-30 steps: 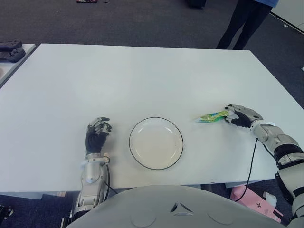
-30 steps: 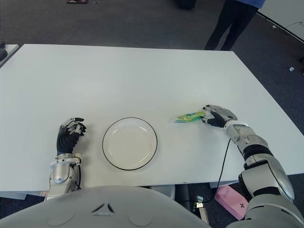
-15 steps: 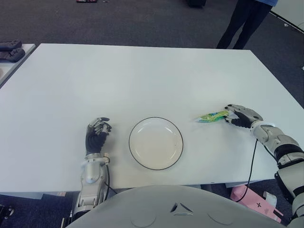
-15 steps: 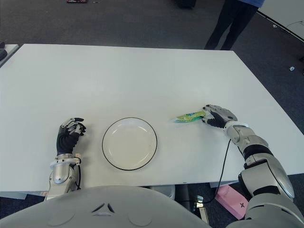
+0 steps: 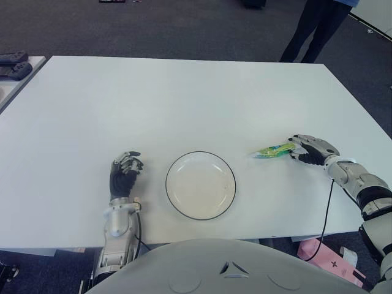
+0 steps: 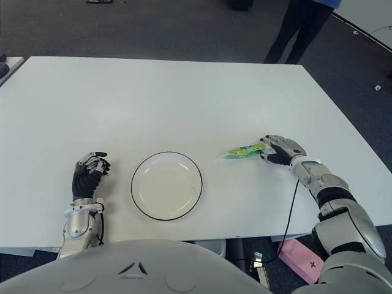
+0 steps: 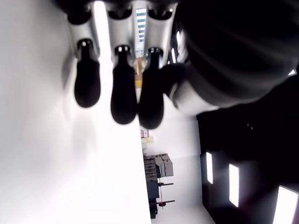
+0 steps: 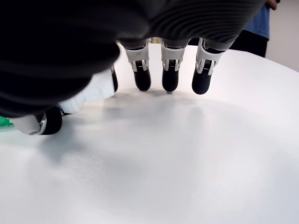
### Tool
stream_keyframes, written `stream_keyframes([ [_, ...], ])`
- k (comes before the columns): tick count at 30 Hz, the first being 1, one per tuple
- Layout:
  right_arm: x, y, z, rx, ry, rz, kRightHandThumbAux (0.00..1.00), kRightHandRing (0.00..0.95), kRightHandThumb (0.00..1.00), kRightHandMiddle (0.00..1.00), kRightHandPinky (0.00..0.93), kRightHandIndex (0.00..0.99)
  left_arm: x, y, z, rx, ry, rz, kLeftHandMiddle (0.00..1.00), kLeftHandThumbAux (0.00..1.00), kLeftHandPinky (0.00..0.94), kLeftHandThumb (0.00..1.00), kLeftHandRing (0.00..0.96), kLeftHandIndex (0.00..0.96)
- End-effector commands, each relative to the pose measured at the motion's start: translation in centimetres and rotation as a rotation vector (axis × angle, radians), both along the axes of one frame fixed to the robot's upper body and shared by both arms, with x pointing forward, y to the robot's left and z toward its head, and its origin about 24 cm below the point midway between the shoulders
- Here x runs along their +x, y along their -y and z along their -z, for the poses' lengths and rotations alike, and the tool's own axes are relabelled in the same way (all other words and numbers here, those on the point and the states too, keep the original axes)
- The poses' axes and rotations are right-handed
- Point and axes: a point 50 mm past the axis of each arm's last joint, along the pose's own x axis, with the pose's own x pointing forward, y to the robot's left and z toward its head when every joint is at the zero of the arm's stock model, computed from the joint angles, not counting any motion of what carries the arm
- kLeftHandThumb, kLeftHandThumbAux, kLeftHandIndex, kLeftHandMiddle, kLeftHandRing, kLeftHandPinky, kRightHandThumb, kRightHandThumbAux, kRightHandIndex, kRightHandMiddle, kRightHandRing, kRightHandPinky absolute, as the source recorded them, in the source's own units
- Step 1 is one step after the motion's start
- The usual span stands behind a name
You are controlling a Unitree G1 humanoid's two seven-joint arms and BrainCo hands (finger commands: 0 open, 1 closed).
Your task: Put the toothpaste on the table into the plate.
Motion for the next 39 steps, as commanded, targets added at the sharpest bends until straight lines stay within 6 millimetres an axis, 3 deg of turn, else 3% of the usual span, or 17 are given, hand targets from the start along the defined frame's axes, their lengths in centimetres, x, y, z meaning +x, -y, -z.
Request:
stream_keyframes([
  [1, -3.80, -2.12, 4.55, 0.015, -0.212, -0.112, 0.371, 0.000, 0.562, 0.021, 0.025, 0.009, -0.26, 0.21, 0.58, -0.017, -0.030, 0.008, 0.640, 0.720, 0.619, 0.702, 0.630, 0.434],
  [3, -3.95, -2.14, 4.79, 0.004, -0.208, -0.118, 0.416, 0.083, 0.586, 0.101, 0.143, 0.084, -0.27, 0.20, 0.59, -0.019, -0.029, 0.009, 0.634, 0.720, 0.614, 0.702, 0.624, 0.434],
  [5, -3.96, -2.13, 4.82, 0.000, -0.203, -0.121, 0.434, 0.122, 0.596, 0.137, 0.194, 0.118, -0.26, 0.20, 0.59, -0.021, -0.028, 0.010, 0.631, 0.719, 0.612, 0.703, 0.621, 0.434],
  [6, -3.94, -2.11, 4.81, -0.001, -0.199, -0.121, 0.454, 0.167, 0.616, 0.182, 0.239, 0.185, -0.27, 0.20, 0.59, -0.022, -0.027, 0.010, 0.629, 0.719, 0.611, 0.703, 0.619, 0.434],
  [9, -3.96, -2.09, 4.84, -0.002, -0.194, -0.122, 0.485, 0.250, 0.665, 0.264, 0.320, 0.302, -0.27, 0.21, 0.57, -0.025, -0.025, 0.010, 0.626, 0.719, 0.610, 0.703, 0.617, 0.434],
  [12, -4.02, -2.04, 4.90, 0.003, -0.184, -0.113, 0.630, 0.344, 0.706, 0.362, 0.387, 0.390, -0.27, 0.21, 0.53, -0.024, -0.022, 0.006, 0.624, 0.719, 0.610, 0.702, 0.617, 0.434],
  [14, -4.05, -2.01, 4.92, 0.007, -0.179, -0.109, 0.664, 0.380, 0.718, 0.401, 0.407, 0.412, -0.28, 0.21, 0.54, -0.024, -0.023, 0.006, 0.624, 0.719, 0.608, 0.701, 0.617, 0.434],
  [17, -4.10, -1.95, 4.95, 0.012, -0.175, -0.102, 0.687, 0.423, 0.726, 0.442, 0.443, 0.428, -0.27, 0.19, 0.59, -0.026, -0.024, 0.010, 0.626, 0.719, 0.608, 0.701, 0.619, 0.434],
  [20, -4.18, -1.81, 5.02, 0.016, -0.171, -0.086, 0.675, 0.516, 0.810, 0.449, 0.512, 0.455, -0.23, 0.14, 0.63, -0.029, -0.022, 0.009, 0.627, 0.719, 0.604, 0.700, 0.618, 0.434],
  [28, -4.35, -1.63, 5.06, 0.037, -0.148, -0.058, 0.672, 0.721, 0.847, 0.534, 0.726, 0.414, -0.24, 0.10, 0.58, -0.027, -0.017, 0.010, 0.627, 0.719, 0.608, 0.701, 0.616, 0.434],
  [39, -4.29, -1.74, 4.43, 0.074, -0.092, -0.062, 0.679, 0.808, 0.843, 0.539, 0.796, 0.400, -0.10, 0.16, 0.63, -0.025, -0.023, -0.004, 0.631, 0.719, 0.623, 0.704, 0.623, 0.434],
])
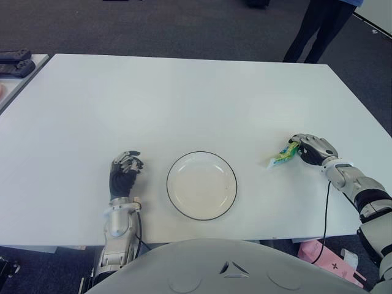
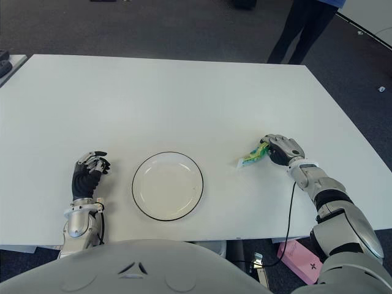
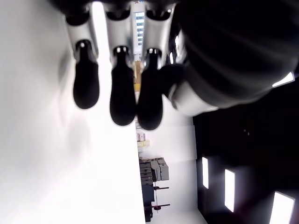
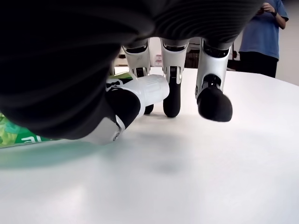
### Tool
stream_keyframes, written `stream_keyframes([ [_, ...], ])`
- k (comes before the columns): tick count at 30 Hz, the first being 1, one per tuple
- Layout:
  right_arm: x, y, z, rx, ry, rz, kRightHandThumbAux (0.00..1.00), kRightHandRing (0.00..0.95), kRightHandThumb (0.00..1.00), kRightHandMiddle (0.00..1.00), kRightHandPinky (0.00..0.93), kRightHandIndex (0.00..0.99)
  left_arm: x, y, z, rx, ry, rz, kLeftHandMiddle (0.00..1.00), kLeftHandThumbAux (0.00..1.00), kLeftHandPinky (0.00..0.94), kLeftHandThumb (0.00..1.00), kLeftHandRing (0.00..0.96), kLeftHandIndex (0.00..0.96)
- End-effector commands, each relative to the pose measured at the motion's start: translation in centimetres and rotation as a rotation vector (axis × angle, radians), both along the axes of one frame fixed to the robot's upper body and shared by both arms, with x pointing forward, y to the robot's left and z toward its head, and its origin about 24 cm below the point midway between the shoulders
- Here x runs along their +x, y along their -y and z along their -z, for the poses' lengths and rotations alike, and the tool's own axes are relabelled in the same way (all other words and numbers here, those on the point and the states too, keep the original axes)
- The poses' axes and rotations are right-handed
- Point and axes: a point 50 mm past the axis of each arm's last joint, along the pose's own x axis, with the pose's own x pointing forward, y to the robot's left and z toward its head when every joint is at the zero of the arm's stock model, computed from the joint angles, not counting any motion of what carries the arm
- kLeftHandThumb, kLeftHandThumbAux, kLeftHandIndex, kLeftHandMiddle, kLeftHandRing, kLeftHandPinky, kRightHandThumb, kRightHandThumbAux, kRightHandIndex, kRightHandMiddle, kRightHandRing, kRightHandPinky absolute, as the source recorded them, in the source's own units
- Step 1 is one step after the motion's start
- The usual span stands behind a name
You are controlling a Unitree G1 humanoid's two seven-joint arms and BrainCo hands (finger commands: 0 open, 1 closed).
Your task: Put the toothpaste on the table into the plate.
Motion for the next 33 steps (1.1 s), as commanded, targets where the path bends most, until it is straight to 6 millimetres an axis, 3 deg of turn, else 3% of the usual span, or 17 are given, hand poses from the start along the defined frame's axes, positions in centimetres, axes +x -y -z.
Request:
stream_keyframes([
  [1, -3.9, -1.6, 4.3, 0.029, -0.221, -0.063, 0.679, 0.810, 0.843, 0.540, 0.796, 0.400, -0.1, 0.2, 0.7, -0.010, -0.043, 0.000, 0.632, 0.719, 0.625, 0.704, 0.623, 0.434],
  [22, -3.7, -1.7, 4.1, 0.052, -0.174, -0.023, 0.681, 0.816, 0.841, 0.539, 0.793, 0.401, 0.1, 0.1, 0.7, -0.020, -0.030, 0.009, 0.637, 0.720, 0.617, 0.702, 0.625, 0.434],
  [33, -2.4, -2.8, 2.6, 0.313, -0.015, 0.097, 0.681, 0.819, 0.841, 0.539, 0.818, 0.403, 0.2, 0.0, 0.7, -0.012, -0.032, 0.007, 0.623, 0.718, 0.611, 0.704, 0.614, 0.435],
])
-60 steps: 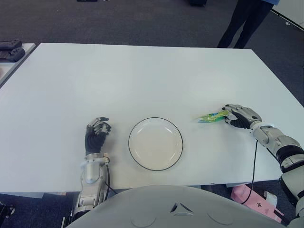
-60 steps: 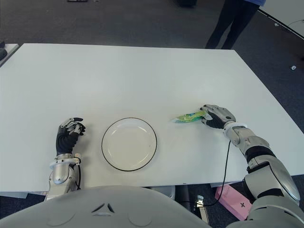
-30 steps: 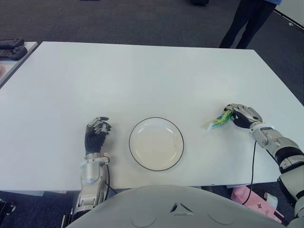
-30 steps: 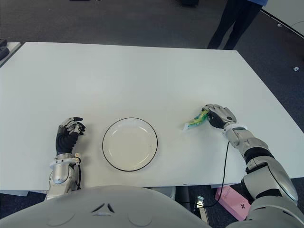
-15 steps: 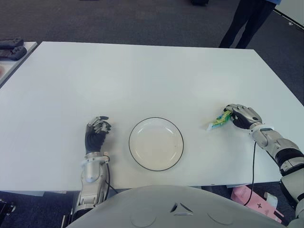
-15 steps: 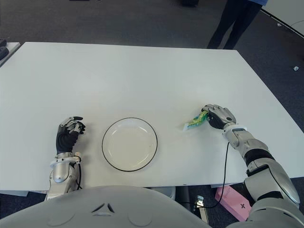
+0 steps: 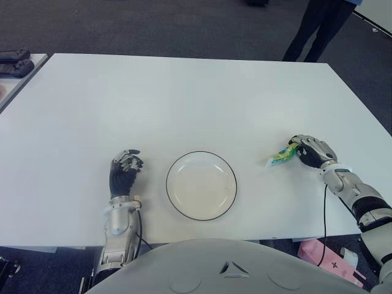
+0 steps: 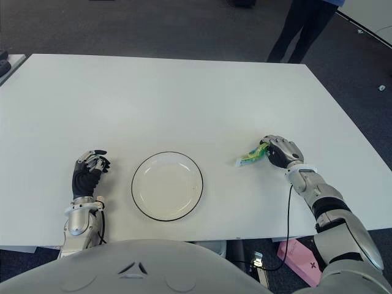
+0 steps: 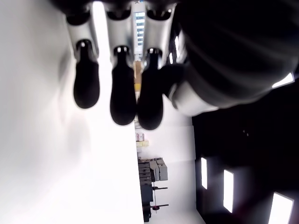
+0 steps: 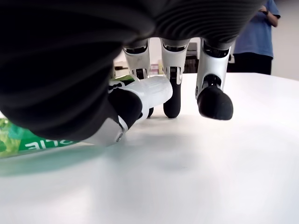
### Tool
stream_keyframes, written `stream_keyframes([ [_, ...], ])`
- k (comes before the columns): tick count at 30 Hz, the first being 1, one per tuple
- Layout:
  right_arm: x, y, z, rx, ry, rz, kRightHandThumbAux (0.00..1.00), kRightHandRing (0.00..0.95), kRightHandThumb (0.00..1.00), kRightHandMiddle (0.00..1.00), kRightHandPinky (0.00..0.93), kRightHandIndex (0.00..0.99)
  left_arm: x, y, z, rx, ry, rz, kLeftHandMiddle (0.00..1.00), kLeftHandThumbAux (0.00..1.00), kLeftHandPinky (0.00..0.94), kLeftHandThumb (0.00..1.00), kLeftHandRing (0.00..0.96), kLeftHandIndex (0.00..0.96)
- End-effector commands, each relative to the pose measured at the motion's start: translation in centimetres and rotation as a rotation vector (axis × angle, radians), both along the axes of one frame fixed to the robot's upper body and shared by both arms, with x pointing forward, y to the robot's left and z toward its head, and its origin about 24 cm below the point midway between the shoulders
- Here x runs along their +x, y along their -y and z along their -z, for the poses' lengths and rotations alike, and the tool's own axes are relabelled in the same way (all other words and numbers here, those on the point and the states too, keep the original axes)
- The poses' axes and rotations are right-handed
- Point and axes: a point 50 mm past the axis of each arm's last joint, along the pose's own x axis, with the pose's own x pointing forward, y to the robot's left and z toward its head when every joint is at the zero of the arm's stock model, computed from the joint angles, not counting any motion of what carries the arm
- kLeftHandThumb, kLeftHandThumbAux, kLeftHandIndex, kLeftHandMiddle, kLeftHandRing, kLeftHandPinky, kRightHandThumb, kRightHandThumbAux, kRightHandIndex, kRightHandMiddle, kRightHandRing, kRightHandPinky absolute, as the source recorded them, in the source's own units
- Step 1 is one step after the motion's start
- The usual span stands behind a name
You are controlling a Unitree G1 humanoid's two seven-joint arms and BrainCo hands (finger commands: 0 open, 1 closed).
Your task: Put the toothpaste on the table into the plate.
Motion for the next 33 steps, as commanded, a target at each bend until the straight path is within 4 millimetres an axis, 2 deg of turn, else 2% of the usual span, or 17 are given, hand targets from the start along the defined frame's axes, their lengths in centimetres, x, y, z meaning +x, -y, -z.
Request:
stream_keyframes([
  [1, -1.4, -2.3, 1.9, 0.196, -0.070, -0.004, 0.681, 0.821, 0.841, 0.539, 0.823, 0.403, -0.1, 0.1, 0.6, -0.003, -0.044, 0.007, 0.621, 0.718, 0.611, 0.704, 0.614, 0.435],
  [8, -1.1, -3.1, 0.9, 0.445, 0.019, 0.071, 0.681, 0.835, 0.843, 0.538, 0.842, 0.401, -0.1, 0.1, 0.6, -0.005, -0.043, 0.002, 0.618, 0.718, 0.610, 0.705, 0.609, 0.435],
  [12, -0.4, -4.3, -0.8, 0.572, 0.068, 0.065, 0.680, 0.842, 0.843, 0.537, 0.848, 0.402, 0.0, 0.1, 0.6, -0.006, -0.040, 0.004, 0.619, 0.718, 0.611, 0.705, 0.608, 0.435],
  [22, 0.2, -5.7, -2.9, 0.744, 0.127, 0.082, 0.681, 0.852, 0.844, 0.534, 0.859, 0.400, 0.2, 0.3, 0.5, -0.007, -0.036, 0.008, 0.622, 0.719, 0.617, 0.706, 0.614, 0.435],
  [33, 0.9, -9.2, -5.1, 0.908, 0.202, 0.005, 0.680, 0.868, 0.847, 0.534, 0.868, 0.401, 0.3, 0.4, 0.5, -0.010, -0.036, 0.011, 0.625, 0.718, 0.621, 0.705, 0.621, 0.435],
])
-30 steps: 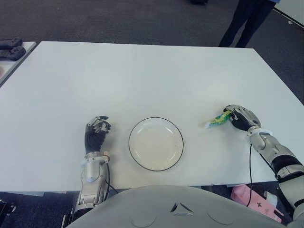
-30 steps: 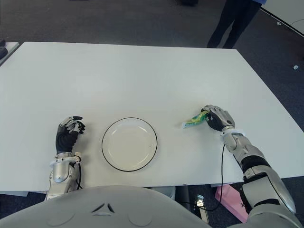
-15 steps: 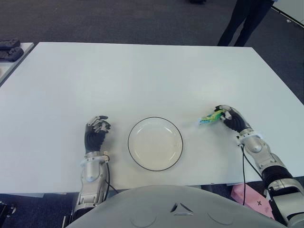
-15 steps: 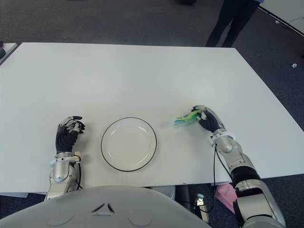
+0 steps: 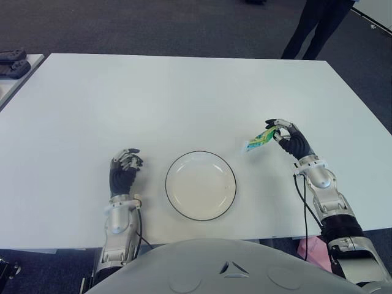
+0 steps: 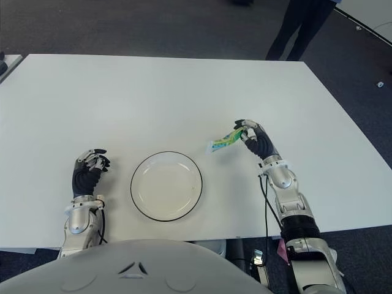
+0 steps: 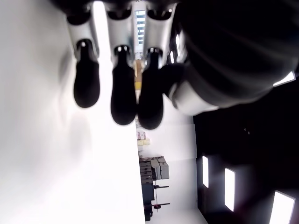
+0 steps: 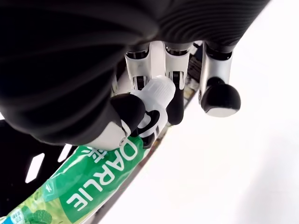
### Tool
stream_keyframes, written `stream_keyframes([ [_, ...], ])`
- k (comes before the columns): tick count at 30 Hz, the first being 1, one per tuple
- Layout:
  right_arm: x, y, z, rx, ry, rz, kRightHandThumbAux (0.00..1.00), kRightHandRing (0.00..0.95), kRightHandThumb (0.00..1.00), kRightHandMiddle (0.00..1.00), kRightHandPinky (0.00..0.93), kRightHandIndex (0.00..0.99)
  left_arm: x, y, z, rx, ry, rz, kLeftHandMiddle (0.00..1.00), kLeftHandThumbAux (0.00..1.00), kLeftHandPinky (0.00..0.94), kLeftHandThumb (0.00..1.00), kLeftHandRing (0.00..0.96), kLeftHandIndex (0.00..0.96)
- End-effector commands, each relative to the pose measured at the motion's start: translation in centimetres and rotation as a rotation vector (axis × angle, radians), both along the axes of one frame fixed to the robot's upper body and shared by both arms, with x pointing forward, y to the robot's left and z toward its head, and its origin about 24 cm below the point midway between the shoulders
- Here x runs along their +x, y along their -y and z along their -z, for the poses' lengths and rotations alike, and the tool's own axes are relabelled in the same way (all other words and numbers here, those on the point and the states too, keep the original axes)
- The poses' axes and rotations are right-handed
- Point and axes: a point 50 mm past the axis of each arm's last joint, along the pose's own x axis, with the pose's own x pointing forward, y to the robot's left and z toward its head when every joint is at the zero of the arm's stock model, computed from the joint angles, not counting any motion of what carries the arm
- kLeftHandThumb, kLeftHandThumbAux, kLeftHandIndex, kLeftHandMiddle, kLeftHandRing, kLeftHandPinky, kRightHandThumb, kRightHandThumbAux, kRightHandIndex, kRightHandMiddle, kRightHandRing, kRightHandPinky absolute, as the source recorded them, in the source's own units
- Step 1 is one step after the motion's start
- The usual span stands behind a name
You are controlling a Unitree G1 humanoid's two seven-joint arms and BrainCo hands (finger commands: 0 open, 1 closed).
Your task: Put the toothpaste on the table into the plate.
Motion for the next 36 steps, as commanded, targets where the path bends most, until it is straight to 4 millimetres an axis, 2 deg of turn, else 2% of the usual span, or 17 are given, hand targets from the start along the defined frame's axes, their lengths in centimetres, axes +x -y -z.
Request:
stream_keyframes([
  [1, 0.1, -1.5, -0.6, 0.067, 0.028, -0.025, 0.680, 0.871, 0.847, 0.535, 0.869, 0.402, 0.0, 0.3, 0.5, -0.006, -0.035, 0.009, 0.627, 0.718, 0.623, 0.705, 0.622, 0.435],
  [9, 0.2, -3.2, -1.2, 0.085, 0.063, -0.094, 0.679, 0.878, 0.849, 0.536, 0.867, 0.404, 0.2, 0.4, 0.5, 0.000, -0.033, 0.016, 0.630, 0.719, 0.616, 0.703, 0.623, 0.434],
  [12, -0.2, -5.3, -1.4, 0.092, 0.092, -0.166, 0.678, 0.878, 0.849, 0.536, 0.865, 0.404, 0.2, 0.4, 0.6, -0.005, -0.035, 0.021, 0.629, 0.719, 0.610, 0.702, 0.623, 0.434],
  [15, -0.4, -5.8, -1.5, 0.090, 0.097, -0.185, 0.678, 0.877, 0.849, 0.536, 0.863, 0.405, 0.2, 0.5, 0.6, -0.007, -0.036, 0.024, 0.628, 0.719, 0.604, 0.702, 0.621, 0.434],
  [19, -1.3, -8.5, -2.0, 0.062, 0.112, -0.313, 0.678, 0.878, 0.849, 0.540, 0.868, 0.406, 0.2, 0.4, 0.8, -0.021, -0.045, 0.024, 0.622, 0.720, 0.595, 0.702, 0.615, 0.433],
  [24, -1.8, -9.6, -2.2, 0.033, 0.131, -0.396, 0.678, 0.880, 0.848, 0.545, 0.872, 0.406, 0.2, 0.5, 0.8, -0.019, -0.042, 0.018, 0.618, 0.720, 0.604, 0.703, 0.613, 0.433],
  [30, -2.0, -10.3, -2.0, -0.016, 0.121, -0.491, 0.679, 0.881, 0.847, 0.547, 0.874, 0.404, 0.1, 0.6, 0.7, -0.013, -0.033, 0.012, 0.622, 0.719, 0.623, 0.705, 0.617, 0.434],
  [36, -2.1, -11.5, -0.3, -0.054, 0.107, -0.569, 0.679, 0.883, 0.847, 0.549, 0.880, 0.405, 0.1, 0.7, 0.7, -0.014, -0.031, 0.011, 0.623, 0.719, 0.623, 0.705, 0.618, 0.434],
])
